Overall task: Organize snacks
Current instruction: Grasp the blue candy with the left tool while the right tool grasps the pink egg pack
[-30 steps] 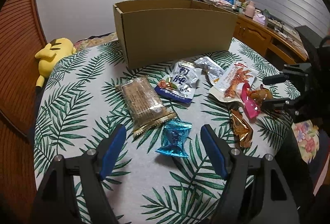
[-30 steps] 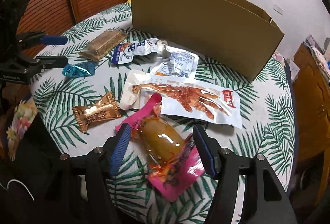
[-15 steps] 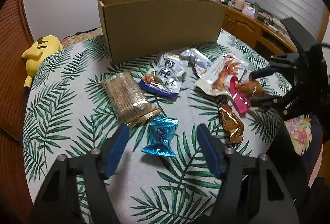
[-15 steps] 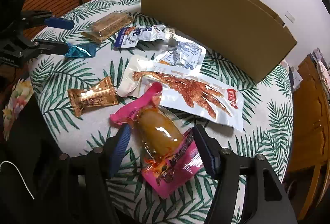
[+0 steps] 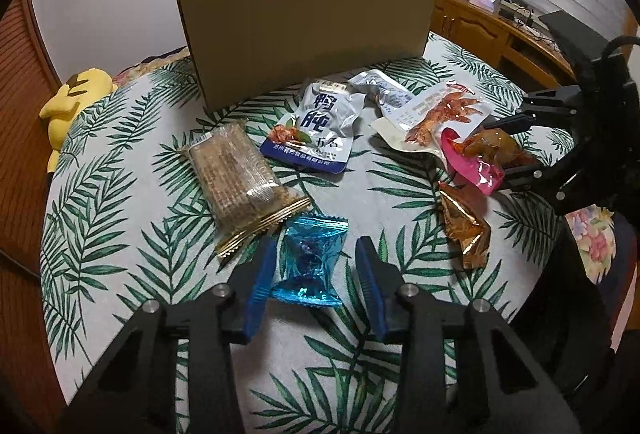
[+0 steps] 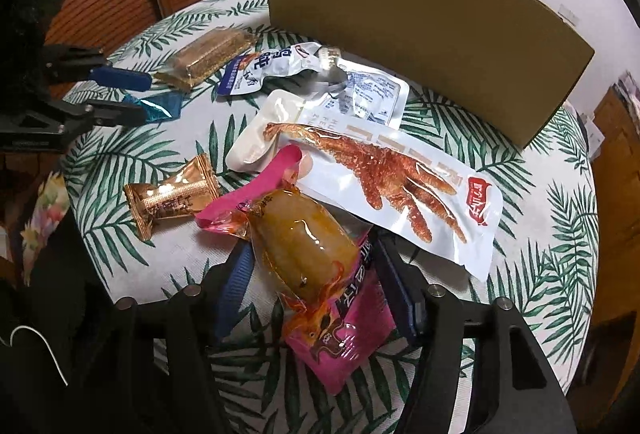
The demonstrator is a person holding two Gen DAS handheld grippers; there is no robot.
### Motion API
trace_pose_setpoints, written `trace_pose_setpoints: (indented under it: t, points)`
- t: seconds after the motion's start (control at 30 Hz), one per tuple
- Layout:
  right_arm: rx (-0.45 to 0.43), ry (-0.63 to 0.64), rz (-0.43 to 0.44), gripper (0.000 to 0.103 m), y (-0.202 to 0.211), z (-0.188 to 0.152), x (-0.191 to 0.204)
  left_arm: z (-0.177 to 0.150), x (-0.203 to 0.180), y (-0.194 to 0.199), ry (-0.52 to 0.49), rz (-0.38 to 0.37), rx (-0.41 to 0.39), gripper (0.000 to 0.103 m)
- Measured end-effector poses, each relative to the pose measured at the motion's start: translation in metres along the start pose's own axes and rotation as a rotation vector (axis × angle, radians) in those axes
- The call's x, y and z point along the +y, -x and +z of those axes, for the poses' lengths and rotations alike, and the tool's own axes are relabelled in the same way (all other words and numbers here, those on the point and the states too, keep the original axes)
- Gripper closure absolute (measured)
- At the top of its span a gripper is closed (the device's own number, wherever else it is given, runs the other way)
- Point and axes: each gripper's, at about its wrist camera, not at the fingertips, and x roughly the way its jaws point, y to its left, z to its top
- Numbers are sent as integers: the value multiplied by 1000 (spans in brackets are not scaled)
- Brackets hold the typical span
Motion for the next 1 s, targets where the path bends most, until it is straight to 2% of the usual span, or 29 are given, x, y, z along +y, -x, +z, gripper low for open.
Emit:
trace_pose_setpoints:
  t: [0.3, 0.4, 0.73, 1.0]
  points:
    - [-29, 5, -9, 53, 10, -7, 4, -5, 2, -9, 17, 1, 20, 63]
    - [-48, -6, -26, 54, 10, -9, 8, -10, 2, -7, 16, 8, 5, 68]
    - [-133, -76, -40, 55, 24, -25, 20, -16, 0, -2, 56, 10, -40, 69]
    - [-185, -136, -35, 55, 33, -25, 20, -16, -2, 16, 73, 18, -109, 70]
